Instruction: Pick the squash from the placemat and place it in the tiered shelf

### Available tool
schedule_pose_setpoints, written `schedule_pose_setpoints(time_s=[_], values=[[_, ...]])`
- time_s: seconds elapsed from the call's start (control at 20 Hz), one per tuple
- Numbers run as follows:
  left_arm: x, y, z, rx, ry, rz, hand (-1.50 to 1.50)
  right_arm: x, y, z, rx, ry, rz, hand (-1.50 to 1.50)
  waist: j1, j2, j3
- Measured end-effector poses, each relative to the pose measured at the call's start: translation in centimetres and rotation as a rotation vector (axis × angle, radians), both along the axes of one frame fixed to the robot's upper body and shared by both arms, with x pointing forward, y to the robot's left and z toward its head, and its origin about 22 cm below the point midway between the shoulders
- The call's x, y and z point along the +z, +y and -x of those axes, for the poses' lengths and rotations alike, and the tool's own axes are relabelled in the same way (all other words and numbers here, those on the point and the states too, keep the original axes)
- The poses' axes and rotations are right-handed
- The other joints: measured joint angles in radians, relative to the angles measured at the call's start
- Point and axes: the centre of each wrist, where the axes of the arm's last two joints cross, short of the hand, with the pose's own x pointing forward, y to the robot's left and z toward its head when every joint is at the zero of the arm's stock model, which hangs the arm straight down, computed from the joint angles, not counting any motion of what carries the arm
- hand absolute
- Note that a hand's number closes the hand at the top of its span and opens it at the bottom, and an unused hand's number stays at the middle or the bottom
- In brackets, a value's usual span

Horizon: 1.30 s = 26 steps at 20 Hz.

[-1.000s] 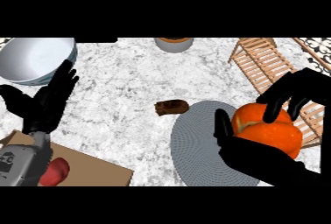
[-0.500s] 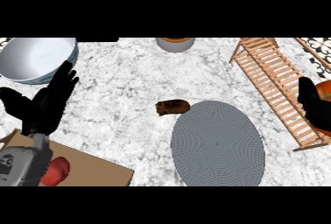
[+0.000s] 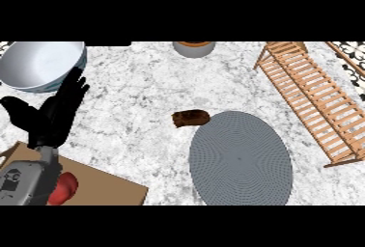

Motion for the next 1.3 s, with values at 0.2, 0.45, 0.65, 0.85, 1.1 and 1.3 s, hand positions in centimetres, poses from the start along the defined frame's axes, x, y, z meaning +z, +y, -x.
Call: schedule_pose_setpoints(time_s=[0.2, 0.45, 0.65, 0.85, 1.1, 1.3], values=[[0.0, 0.3, 0.2, -0.005, 0.004, 0.0, 0.0, -0.8, -2.4, -0.3, -0.002, 0.005, -0.005, 1.5, 0.001, 0.0, 0.0], [0.8, 0.4, 0.3, -0.004, 0.006, 0.001, 0.0, -1.7, -4.3, -0.8, -0.005, 0.007, -0.008, 1.5, 0.003, 0.0, 0.0], [-0.1, 0.4, 0.2, -0.007, 0.004, -0.001, 0.0, -2.6, -5.9, -1.0, -0.071, 0.015, -0.035, -1.5, 0.004, 0.001, 0.0], [-0.3, 0.6, 0.5, -0.009, 0.005, -0.001, 0.0, -3.9, -7.6, -2.1, -0.149, -0.022, -0.047, -1.5, 0.006, 0.001, 0.0], [0.3, 0.2, 0.4, -0.008, 0.003, 0.0, 0.0, -4.8, -9.7, -3.4, -0.177, -0.14, -0.063, -1.5, 0.008, 0.002, 0.0], [0.2, -0.2, 0.3, -0.008, 0.006, -0.003, 0.0, -3.6, -11.7, -3.9, -0.176, -0.218, -0.082, -1.5, 0.007, 0.001, 0.0]])
